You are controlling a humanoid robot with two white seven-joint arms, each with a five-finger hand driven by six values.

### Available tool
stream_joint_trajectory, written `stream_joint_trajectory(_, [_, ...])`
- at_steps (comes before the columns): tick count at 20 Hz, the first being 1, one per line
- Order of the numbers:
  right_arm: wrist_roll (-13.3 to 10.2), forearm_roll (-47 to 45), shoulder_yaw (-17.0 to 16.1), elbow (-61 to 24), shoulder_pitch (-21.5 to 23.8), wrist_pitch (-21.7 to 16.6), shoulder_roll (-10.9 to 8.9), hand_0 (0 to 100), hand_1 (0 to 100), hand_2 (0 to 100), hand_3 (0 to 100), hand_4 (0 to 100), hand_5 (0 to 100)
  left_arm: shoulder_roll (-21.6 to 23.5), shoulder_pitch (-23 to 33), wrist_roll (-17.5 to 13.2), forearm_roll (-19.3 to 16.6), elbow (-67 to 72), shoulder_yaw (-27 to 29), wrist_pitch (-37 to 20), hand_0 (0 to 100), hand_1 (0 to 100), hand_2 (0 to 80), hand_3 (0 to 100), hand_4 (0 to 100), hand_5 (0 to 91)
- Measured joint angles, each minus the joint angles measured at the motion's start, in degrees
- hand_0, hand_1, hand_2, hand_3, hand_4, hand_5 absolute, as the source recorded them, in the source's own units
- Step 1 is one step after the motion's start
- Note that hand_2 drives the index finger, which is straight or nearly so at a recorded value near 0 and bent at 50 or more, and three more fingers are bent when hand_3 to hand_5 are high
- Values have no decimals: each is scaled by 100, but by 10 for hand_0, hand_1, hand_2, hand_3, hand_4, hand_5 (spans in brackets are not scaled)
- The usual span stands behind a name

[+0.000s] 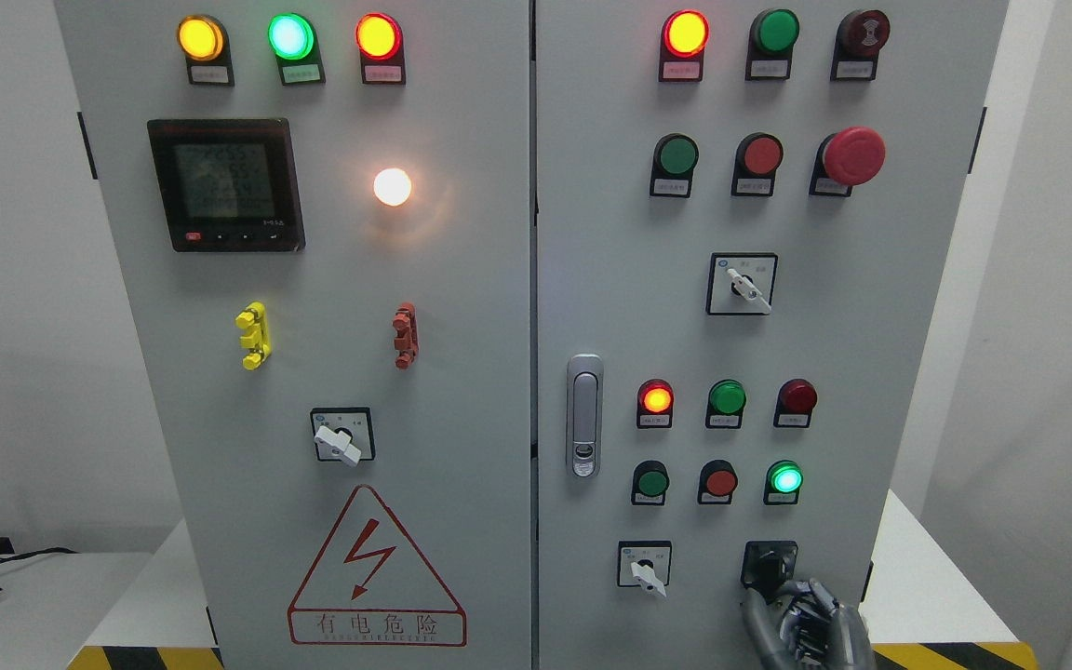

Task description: Trip black knob to open circuit

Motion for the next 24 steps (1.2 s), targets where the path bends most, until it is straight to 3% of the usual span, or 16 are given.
stream_joint_trajectory(24, [0, 0, 0, 6, -11, -26, -44, 407, 632, 520, 928, 986, 1000, 2, 0, 0, 0, 0, 0, 0, 120, 389, 0, 0, 0, 0])
